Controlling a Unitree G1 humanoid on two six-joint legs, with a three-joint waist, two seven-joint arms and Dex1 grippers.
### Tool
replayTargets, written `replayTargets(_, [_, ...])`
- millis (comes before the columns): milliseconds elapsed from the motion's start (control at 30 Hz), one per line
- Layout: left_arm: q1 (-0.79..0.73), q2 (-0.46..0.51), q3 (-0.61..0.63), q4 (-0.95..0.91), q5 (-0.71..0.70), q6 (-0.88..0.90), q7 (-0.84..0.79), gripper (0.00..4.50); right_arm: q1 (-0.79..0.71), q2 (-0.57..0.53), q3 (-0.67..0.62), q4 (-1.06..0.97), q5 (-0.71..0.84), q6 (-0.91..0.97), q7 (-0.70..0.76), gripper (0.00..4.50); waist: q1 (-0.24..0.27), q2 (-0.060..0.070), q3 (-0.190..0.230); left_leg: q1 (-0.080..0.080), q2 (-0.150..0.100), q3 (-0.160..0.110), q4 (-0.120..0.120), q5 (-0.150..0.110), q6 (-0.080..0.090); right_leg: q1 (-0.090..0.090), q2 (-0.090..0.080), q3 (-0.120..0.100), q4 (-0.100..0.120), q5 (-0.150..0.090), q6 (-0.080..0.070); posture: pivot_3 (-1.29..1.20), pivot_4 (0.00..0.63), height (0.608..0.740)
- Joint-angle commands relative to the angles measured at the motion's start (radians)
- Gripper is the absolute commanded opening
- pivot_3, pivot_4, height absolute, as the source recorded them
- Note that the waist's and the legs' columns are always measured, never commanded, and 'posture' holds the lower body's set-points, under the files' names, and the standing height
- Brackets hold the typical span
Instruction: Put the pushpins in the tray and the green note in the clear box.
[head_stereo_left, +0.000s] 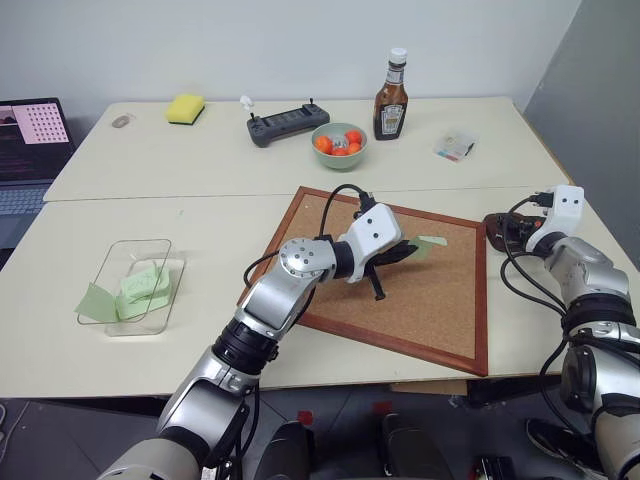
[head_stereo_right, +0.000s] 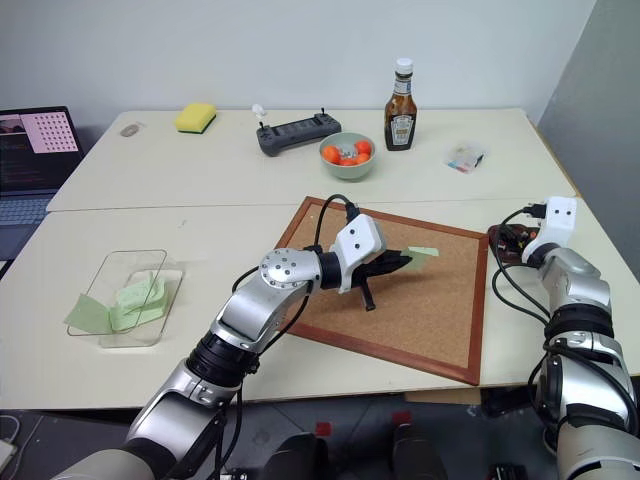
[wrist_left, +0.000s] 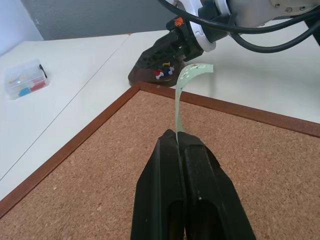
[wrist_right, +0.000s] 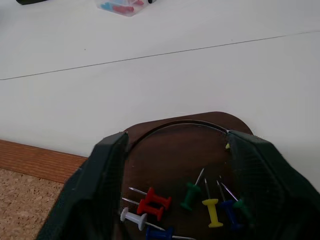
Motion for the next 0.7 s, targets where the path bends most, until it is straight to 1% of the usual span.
replayTargets(33, [-0.017,-0.005,0.040,-0.022,-0.014,0.005,0.001,0.00,0.017,-0.020,0.006,-0.127,0.004,-0.014,0.047,4.42,0.000,0.000,0.000,0.000,0.000,0.000,0.000,0.000,0.000,0.000,0.000,0.000,0.000,0.000,0.000,0.00,0.150,0.740])
replayTargets(100, [-0.021,0.000,0.062,-0.023,-0.024,0.018,0.005,0.00,0.057,-0.028,0.023,-0.215,0.004,-0.022,0.092,4.42,0.000,0.000,0.000,0.000,0.000,0.000,0.000,0.000,0.000,0.000,0.000,0.000,0.000,0.000,0.000,0.00,0.150,0.740])
replayTargets(233, [-0.021,0.036,0.113,-0.035,-0.023,0.039,0.013,0.00,0.193,-0.042,0.051,-0.505,0.069,0.032,0.236,4.42,0.001,0.000,0.000,0.000,0.000,-0.002,0.000,0.000,0.000,0.000,0.000,-0.002,0.000,0.000,0.000,0.00,0.150,0.740])
replayTargets(300, [-0.007,0.068,0.174,-0.077,-0.040,0.081,0.031,0.00,0.263,-0.042,0.053,-0.691,0.152,0.094,0.311,4.42,0.000,0.000,0.000,-0.001,0.001,-0.002,0.000,0.000,0.000,0.000,0.000,-0.002,0.000,0.000,0.000,0.00,0.150,0.740])
replayTargets(367, [0.023,0.104,0.260,-0.153,-0.067,0.146,0.067,0.00,0.309,-0.029,0.063,-0.873,0.228,0.130,0.356,4.42,-0.005,0.001,0.000,-0.001,0.001,-0.003,0.000,0.000,0.000,0.000,0.001,-0.002,0.000,0.000,0.000,0.00,0.150,0.740])
replayTargets(467, [0.098,0.162,0.383,-0.300,-0.092,0.257,0.133,0.00,0.344,0.002,0.111,-1.098,0.326,0.216,0.368,4.42,-0.017,0.001,0.001,0.000,0.002,-0.003,0.000,0.000,0.000,-0.001,0.001,-0.002,0.001,0.000,0.000,0.00,0.150,0.740])
replayTargets(633, [0.241,0.204,0.594,-0.525,-0.141,0.451,0.252,0.00,0.343,0.052,0.203,-1.290,0.429,0.316,0.365,4.42,-0.010,0.001,0.001,0.000,0.002,-0.007,0.000,0.000,0.000,0.001,0.001,-0.006,0.001,0.000,0.000,0.00,0.150,0.740])
replayTargets(700, [0.303,0.204,0.709,-0.578,-0.102,0.483,0.346,0.00,0.320,0.077,0.242,-1.317,0.471,0.346,0.382,4.42,-0.005,0.001,0.001,0.000,0.002,-0.007,0.000,0.000,0.000,0.001,0.000,-0.006,0.001,0.000,0.000,0.00,0.150,0.740])
